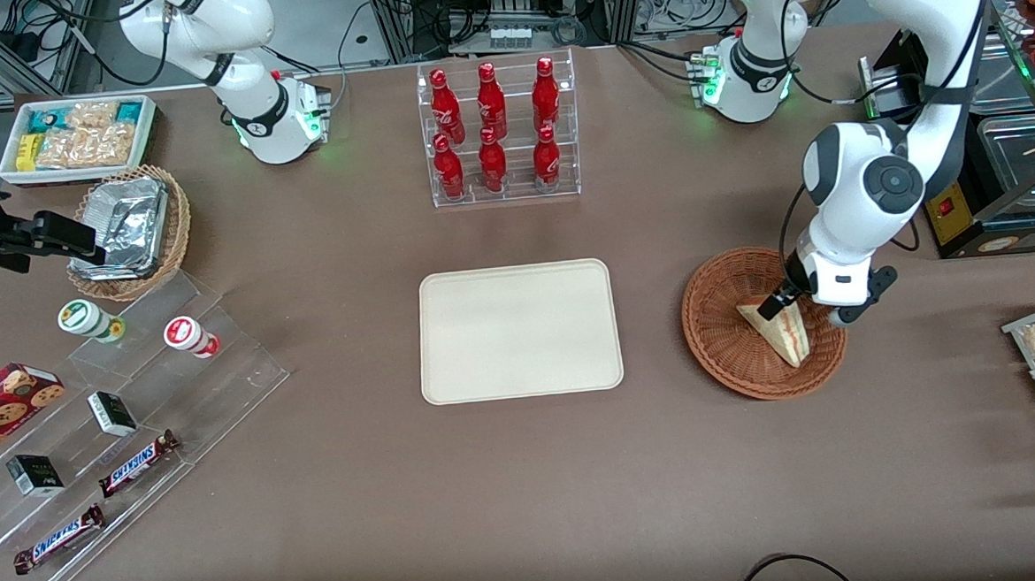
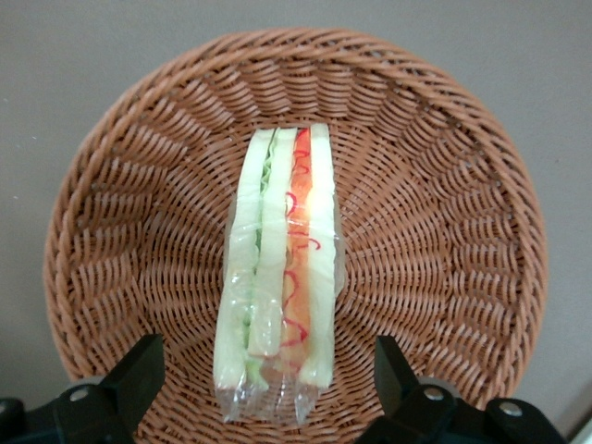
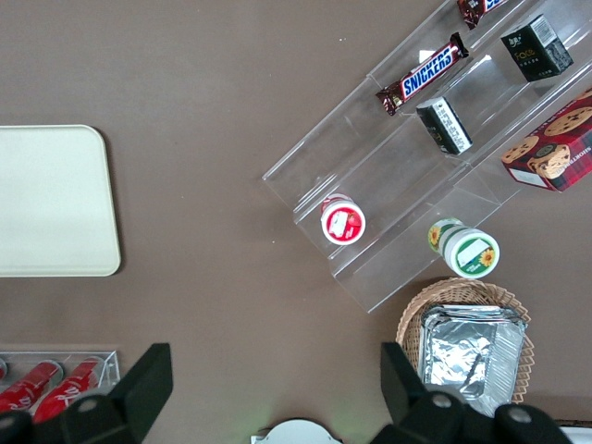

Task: Place sandwich from basket to tray
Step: 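Close the left gripper on the wrapped sandwich and lift it from the basket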

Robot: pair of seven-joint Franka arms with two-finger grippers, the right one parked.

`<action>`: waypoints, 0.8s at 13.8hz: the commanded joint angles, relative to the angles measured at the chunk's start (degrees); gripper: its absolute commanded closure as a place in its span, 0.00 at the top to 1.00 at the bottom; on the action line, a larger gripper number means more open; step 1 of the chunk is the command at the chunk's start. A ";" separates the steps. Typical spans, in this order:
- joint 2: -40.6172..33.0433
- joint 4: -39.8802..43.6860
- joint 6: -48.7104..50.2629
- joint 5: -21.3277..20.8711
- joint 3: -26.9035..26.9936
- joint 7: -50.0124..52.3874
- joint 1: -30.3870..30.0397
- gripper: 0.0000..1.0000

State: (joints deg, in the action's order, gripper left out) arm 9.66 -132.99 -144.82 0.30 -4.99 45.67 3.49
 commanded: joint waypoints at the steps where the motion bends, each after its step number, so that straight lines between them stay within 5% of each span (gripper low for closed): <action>1: 2.81 0.80 -1.43 -0.21 0.15 1.26 0.46 1.00; 2: 3.42 1.15 -1.43 -0.21 0.15 0.83 0.37 1.00; 3: 3.78 1.59 -1.43 -0.38 0.15 0.65 0.37 0.85; 5: 3.70 1.95 -0.99 -0.47 0.15 0.04 0.29 0.00; 8: 3.52 5.36 2.76 -0.39 0.24 -3.13 0.29 0.00; 11: 4.13 16.41 18.47 -1.00 -0.02 -3.74 0.55 0.00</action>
State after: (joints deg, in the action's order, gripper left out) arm 13.06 -123.84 -134.61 0.13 -4.99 42.84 3.54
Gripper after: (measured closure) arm 0.709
